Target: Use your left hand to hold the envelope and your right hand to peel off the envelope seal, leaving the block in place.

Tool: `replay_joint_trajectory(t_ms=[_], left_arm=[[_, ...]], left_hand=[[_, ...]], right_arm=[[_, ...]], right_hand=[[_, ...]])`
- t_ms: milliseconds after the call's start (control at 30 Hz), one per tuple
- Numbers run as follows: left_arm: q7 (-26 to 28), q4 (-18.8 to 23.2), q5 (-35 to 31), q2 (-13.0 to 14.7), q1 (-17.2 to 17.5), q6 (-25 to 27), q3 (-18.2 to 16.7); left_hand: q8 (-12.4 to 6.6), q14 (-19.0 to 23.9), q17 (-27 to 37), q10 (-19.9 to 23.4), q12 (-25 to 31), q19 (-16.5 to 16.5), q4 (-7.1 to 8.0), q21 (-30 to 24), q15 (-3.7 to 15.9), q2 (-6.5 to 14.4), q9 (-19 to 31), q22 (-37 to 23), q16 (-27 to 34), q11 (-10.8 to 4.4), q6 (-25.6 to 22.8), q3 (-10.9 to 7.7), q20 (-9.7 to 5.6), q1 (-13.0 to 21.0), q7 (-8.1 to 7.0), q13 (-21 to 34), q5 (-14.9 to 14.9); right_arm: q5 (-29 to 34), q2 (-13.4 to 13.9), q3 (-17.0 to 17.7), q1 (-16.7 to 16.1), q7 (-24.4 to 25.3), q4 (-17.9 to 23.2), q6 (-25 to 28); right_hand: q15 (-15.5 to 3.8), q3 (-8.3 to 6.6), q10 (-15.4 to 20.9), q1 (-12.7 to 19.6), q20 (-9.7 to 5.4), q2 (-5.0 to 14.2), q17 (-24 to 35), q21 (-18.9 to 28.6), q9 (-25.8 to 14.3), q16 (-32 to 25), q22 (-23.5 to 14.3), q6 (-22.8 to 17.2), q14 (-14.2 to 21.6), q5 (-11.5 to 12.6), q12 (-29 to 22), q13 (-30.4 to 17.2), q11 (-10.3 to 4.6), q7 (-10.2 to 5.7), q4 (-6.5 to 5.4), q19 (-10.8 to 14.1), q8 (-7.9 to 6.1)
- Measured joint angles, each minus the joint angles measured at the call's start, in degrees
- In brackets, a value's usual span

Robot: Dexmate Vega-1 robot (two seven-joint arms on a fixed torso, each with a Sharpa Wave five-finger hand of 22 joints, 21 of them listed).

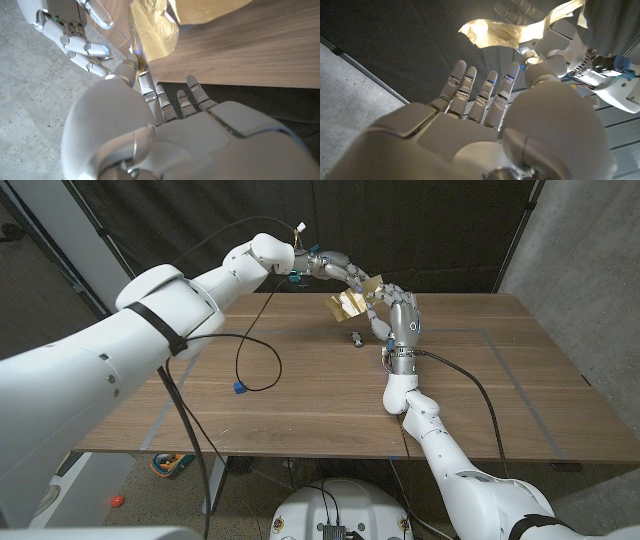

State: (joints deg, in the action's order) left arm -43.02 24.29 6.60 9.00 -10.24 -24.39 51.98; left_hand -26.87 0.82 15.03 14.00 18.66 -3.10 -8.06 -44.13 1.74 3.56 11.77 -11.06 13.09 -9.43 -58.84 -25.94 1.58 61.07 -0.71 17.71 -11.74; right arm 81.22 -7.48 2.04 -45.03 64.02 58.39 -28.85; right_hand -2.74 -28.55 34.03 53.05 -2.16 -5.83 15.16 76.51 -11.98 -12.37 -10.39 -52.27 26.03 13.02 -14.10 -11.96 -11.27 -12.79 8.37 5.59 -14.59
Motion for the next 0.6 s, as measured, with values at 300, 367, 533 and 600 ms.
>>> replay_joint_trajectory(t_ms=[300,367,533,600], left_arm=[[-1.7,-0.28,-0.14,-0.82,-0.58,-0.96,0.78],[-2.01,-0.28,-0.14,-0.82,-0.58,-1.13,0.78],[-2.53,-0.01,0.08,-0.98,-0.58,-1.51,0.79],[-2.9,0.77,0.22,-0.92,-0.3,-1.73,0.55]], left_hand=[[0.0,0.0,0.02,0.0,0.0,0.0,0.0,0.0,0.0,0.0,0.56,0.0,0.0,0.0,0.0,0.01,0.0,0.0,0.0,0.0,-0.45],[0.0,0.0,0.02,-0.11,0.03,0.0,0.0,0.0,0.0,0.0,0.57,0.0,0.0,-0.11,0.0,0.02,0.01,0.0,0.0,0.0,-0.45],[0.0,0.0,0.02,-0.11,0.21,0.0,0.0,-0.4,0.0,0.0,0.64,0.0,0.0,-0.11,0.0,0.02,0.01,0.0,0.0,0.0,-0.45],[0.0,0.0,0.02,-0.1,0.21,0.0,0.0,-0.44,0.0,0.0,0.65,0.0,0.0,-0.11,0.0,0.03,0.01,0.0,0.0,-0.01,-0.45]], right_arm=[[1.55,-0.35,0.6,-0.55,0.0,1.27,-1.43],[1.55,-0.32,0.59,-0.62,0.0,1.45,-1.43],[1.84,-0.12,0.42,-0.71,0.0,1.72,-1.59],[1.94,0.06,0.25,-0.75,-0.01,1.91,-1.6]], right_hand=[[0.0,-0.24,0.0,0.03,0.21,-0.02,0.0,0.0,0.27,0.0,0.0,0.0,0.0,0.35,0.0,0.0,0.0,0.0,0.24,0.21,0.0],[0.0,-0.24,0.0,0.27,0.21,-0.26,0.0,0.0,0.27,0.0,0.0,0.0,0.0,0.56,0.0,0.0,0.0,0.0,0.24,0.21,0.0],[0.0,-0.24,-0.11,0.26,0.21,-0.26,0.01,0.0,0.27,0.0,0.0,-0.01,0.0,0.78,0.0,-0.01,-0.12,0.01,0.24,0.21,0.41],[0.0,-0.23,-0.23,0.26,0.21,-0.26,0.01,0.0,0.27,0.0,-0.01,-0.02,0.0,0.78,0.0,-0.01,-0.24,-0.01,0.24,0.21,0.45]])
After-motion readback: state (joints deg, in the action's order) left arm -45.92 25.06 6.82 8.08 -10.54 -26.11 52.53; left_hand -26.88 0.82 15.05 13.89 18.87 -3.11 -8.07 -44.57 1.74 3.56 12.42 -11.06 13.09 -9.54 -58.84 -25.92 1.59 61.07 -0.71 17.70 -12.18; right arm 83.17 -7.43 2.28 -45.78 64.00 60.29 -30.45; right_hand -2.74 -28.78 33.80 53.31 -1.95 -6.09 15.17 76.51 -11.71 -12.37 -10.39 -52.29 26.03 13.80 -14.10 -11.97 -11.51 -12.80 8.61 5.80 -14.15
